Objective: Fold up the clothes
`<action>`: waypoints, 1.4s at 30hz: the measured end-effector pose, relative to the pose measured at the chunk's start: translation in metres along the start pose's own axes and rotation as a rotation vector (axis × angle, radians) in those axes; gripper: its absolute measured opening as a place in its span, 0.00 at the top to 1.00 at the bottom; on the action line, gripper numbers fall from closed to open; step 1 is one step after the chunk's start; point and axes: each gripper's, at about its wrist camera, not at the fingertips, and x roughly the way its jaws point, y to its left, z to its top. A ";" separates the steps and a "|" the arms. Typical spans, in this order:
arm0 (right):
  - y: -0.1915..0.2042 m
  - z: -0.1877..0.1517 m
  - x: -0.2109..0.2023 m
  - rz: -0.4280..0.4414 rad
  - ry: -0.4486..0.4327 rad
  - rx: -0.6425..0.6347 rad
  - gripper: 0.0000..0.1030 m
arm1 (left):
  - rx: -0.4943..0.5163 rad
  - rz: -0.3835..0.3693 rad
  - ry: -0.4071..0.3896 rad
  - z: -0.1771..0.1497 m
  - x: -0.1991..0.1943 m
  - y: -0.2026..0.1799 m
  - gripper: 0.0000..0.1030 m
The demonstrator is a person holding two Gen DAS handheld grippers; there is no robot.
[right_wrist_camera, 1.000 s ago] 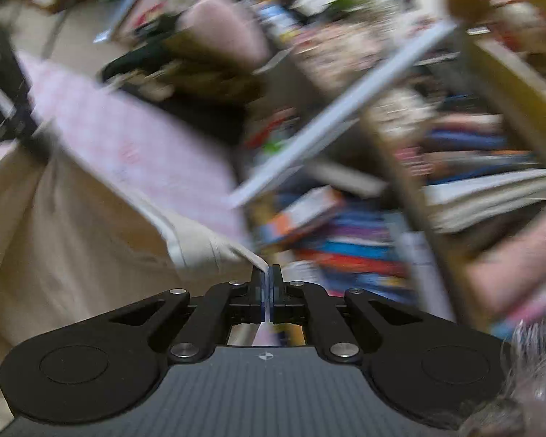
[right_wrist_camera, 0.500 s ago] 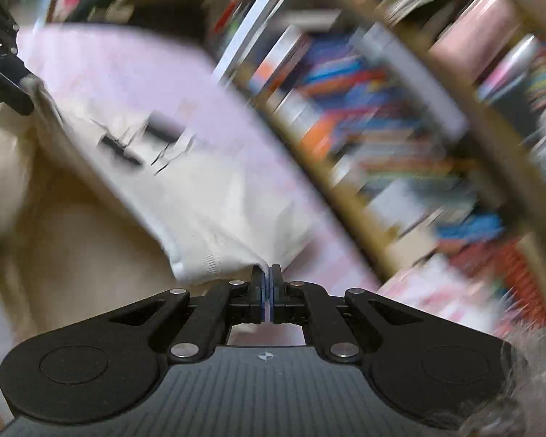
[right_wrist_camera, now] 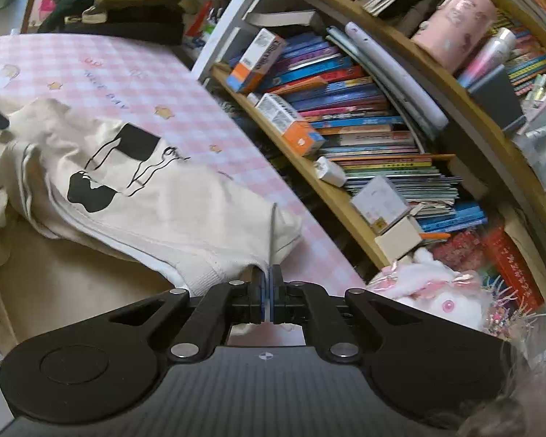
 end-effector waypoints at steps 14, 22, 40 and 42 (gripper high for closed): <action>0.050 0.005 -0.020 0.127 -0.108 -0.029 0.97 | -0.166 0.335 -0.313 0.027 -0.098 0.091 0.96; 0.114 -0.003 0.009 0.112 -0.044 -0.160 0.49 | -0.138 0.365 -0.315 0.033 -0.106 0.100 0.96; 0.140 0.011 0.026 0.101 -0.071 -0.311 0.50 | -0.135 0.291 -0.338 0.025 -0.103 0.133 0.95; 0.138 0.017 0.030 0.115 -0.087 -0.329 0.49 | -0.142 0.293 -0.342 0.024 -0.105 0.136 0.95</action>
